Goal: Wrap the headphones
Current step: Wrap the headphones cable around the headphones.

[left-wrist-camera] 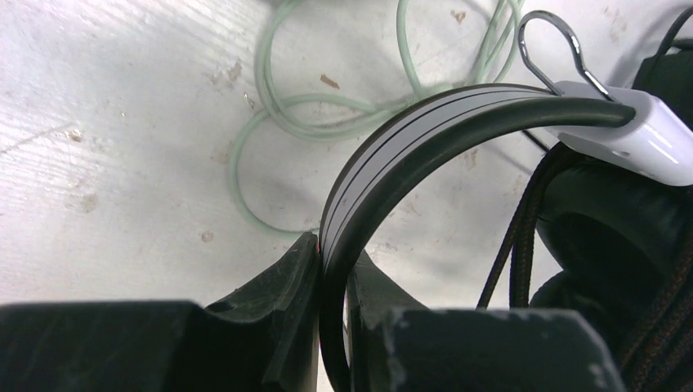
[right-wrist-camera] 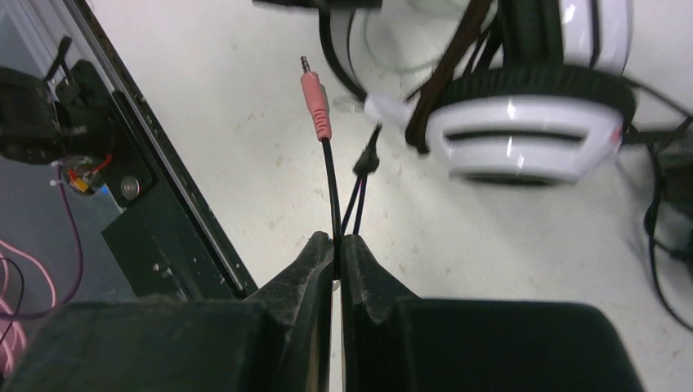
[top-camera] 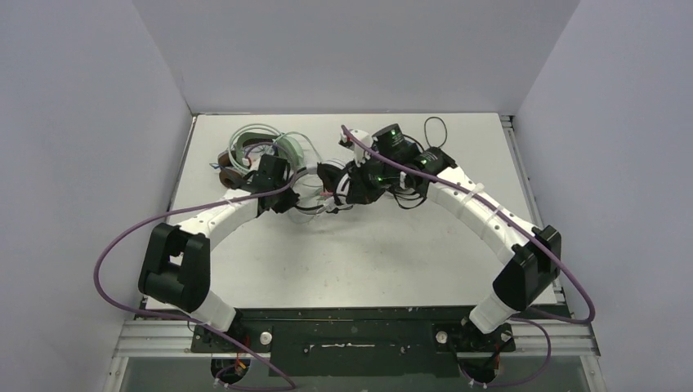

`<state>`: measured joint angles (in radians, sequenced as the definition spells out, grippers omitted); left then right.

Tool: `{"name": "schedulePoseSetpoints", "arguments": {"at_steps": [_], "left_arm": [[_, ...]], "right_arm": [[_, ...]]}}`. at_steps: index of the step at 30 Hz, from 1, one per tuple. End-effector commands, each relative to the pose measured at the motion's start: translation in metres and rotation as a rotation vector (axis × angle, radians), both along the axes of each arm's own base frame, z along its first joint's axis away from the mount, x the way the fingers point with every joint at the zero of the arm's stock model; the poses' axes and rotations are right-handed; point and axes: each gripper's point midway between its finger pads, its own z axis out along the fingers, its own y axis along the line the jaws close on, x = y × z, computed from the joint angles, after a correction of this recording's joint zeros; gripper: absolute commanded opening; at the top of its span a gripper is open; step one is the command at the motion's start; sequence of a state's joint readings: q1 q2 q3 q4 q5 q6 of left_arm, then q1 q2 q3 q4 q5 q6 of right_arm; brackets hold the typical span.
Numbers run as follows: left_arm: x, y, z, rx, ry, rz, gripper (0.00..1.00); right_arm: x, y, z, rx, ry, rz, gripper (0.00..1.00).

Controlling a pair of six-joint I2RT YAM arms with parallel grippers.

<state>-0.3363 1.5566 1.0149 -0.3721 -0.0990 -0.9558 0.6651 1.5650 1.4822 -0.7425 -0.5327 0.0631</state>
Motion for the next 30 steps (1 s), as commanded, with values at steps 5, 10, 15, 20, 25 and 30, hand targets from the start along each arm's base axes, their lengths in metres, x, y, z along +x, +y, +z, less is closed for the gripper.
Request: {"name": "schedulePoseSetpoints", "arguments": {"at_steps": [5, 10, 15, 20, 25, 30], "left_arm": [[0.006, -0.007, 0.031, 0.212, -0.220, 0.016, 0.00], [-0.006, -0.013, 0.029, 0.264, -0.243, -0.015, 0.00], [-0.010, -0.025, 0.033, 0.238, -0.293, -0.063, 0.00], [-0.011, -0.034, 0.038, 0.231, -0.329, -0.099, 0.00], [-0.011, -0.038, 0.042, 0.242, -0.348, -0.115, 0.00], [-0.012, -0.049, 0.049, 0.232, -0.370, -0.146, 0.00]], "right_arm": [[0.054, 0.027, 0.035, -0.051, -0.108, -0.027, 0.00], [0.072, 0.034, 0.019, -0.107, -0.094, -0.041, 0.00], [0.080, 0.046, -0.005, -0.132, -0.053, -0.026, 0.00], [0.080, 0.060, -0.027, -0.176, -0.023, -0.007, 0.00], [0.086, 0.063, -0.044, -0.266, -0.027, -0.003, 0.00], [0.092, 0.072, -0.052, -0.270, -0.021, -0.015, 0.00]]}}
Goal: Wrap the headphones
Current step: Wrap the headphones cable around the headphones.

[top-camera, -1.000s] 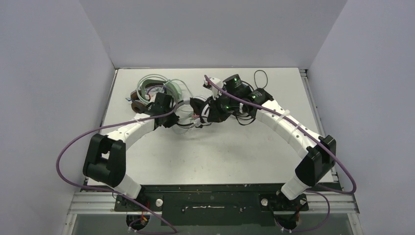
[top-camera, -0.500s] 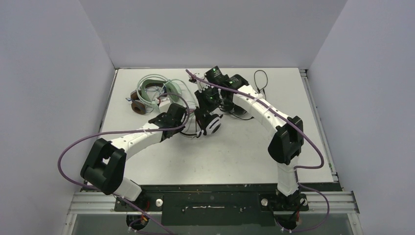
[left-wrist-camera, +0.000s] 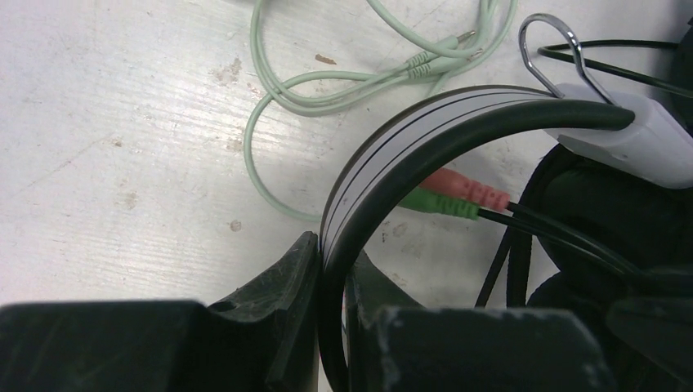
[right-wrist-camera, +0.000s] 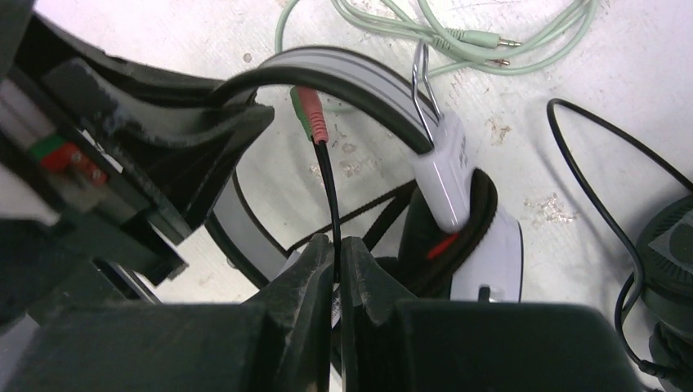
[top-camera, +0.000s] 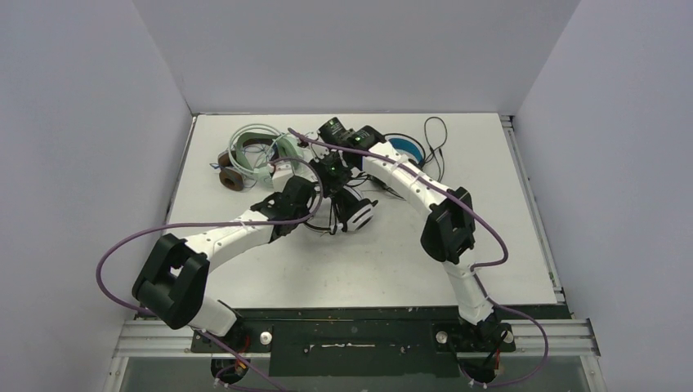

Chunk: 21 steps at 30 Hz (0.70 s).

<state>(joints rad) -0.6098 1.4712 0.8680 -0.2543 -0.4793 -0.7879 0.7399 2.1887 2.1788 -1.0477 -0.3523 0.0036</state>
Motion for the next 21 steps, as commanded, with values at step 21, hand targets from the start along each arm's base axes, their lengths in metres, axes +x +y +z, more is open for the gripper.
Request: {"name": "schedulePoseSetpoints", "arguments": {"at_steps": [21], "left_arm": [[0.004, -0.080, 0.082, -0.287, -0.200, -0.202, 0.00]], "right_arm": [[0.061, 0.042, 0.011, 0.307, -0.147, -0.286, 0.00]]}}
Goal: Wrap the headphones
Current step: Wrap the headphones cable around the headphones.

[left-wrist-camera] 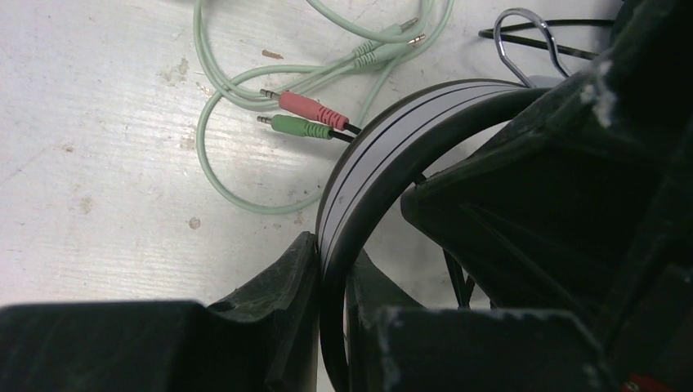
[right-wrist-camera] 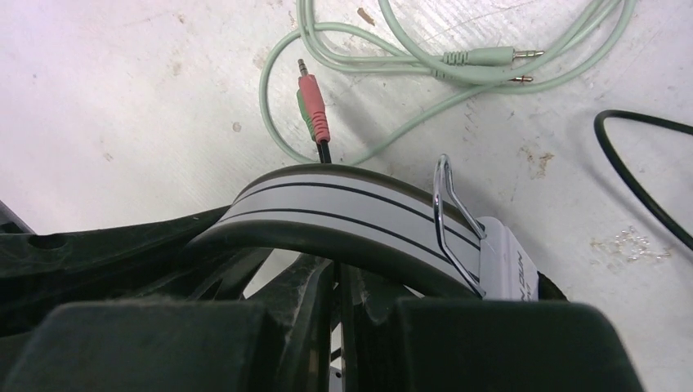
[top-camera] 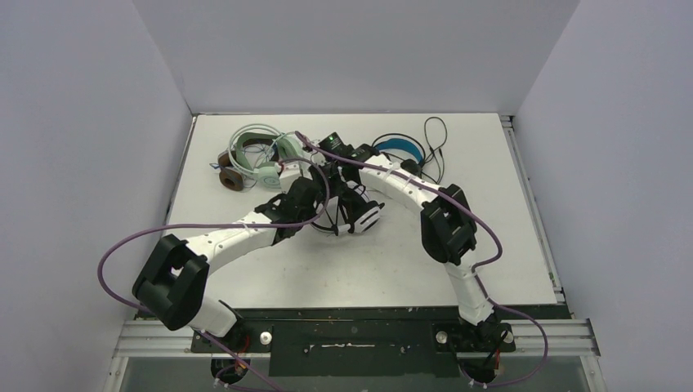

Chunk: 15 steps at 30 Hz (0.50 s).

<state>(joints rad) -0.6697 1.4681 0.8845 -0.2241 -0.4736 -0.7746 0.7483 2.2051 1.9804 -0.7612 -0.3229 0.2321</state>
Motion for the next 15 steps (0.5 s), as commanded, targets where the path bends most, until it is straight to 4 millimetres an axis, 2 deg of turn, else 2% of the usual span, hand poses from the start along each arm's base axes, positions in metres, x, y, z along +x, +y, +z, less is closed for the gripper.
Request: {"name": "schedulePoseSetpoints", "arguments": {"at_steps": [1, 7, 8, 11, 15], "left_arm": [[0.005, -0.053, 0.072, -0.270, -0.155, -0.137, 0.00], [-0.003, -0.051, 0.066, -0.274, -0.120, -0.140, 0.00], [-0.003, -0.048, 0.062, -0.268, -0.100, -0.122, 0.00], [-0.001, -0.035, 0.046, -0.242, -0.020, -0.056, 0.00], [0.007, -0.029, 0.044, -0.293, 0.045, -0.026, 0.00]], "right_arm": [[0.050, 0.015, 0.059, 0.214, -0.217, -0.113, 0.00], [0.059, 0.007, 0.049, 0.208, -0.205, -0.130, 0.08], [0.058, 0.007, 0.049, 0.212, -0.203, -0.127, 0.13], [0.055, 0.007, 0.051, 0.227, -0.196, -0.118, 0.21], [0.052, 0.005, 0.063, 0.243, -0.206, -0.110, 0.28]]}}
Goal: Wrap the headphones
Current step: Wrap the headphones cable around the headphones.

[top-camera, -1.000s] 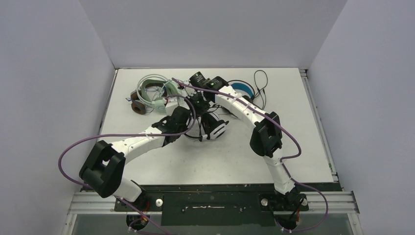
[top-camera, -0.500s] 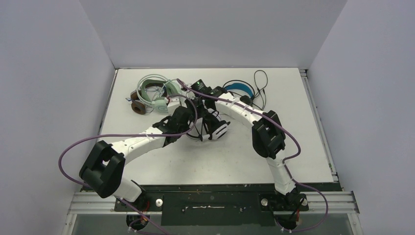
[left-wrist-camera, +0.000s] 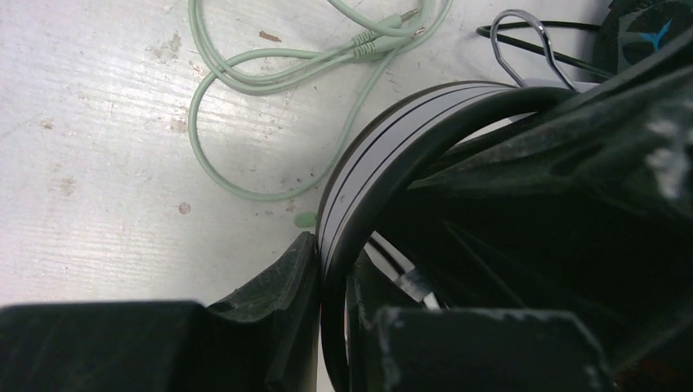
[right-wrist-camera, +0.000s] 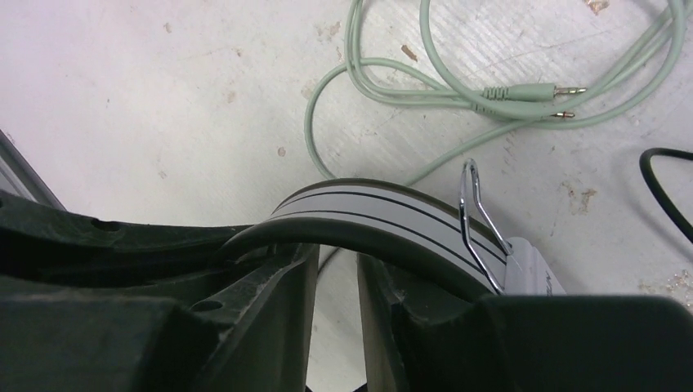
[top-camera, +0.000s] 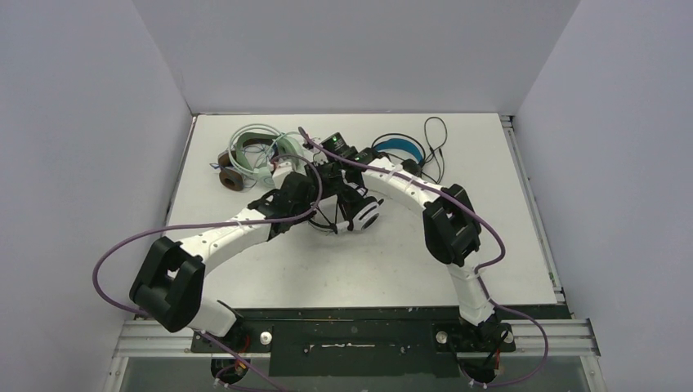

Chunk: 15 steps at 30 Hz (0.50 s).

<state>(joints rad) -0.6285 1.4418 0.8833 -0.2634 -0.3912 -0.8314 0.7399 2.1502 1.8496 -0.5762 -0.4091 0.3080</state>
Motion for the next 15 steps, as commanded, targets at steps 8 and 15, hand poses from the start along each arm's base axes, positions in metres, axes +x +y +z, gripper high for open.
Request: {"name": "schedulePoseSetpoints", "arguments": {"at_steps": [8, 15], "left_arm": [[0.018, -0.020, 0.052, -0.307, 0.024, -0.020, 0.00], [0.019, 0.001, 0.061, -0.294, 0.017, 0.021, 0.00]], "right_arm": [[0.054, -0.026, 0.103, 0.131, -0.279, -0.127, 0.41], [0.053, -0.036, 0.151, 0.178, -0.352, -0.130, 0.49]]}}
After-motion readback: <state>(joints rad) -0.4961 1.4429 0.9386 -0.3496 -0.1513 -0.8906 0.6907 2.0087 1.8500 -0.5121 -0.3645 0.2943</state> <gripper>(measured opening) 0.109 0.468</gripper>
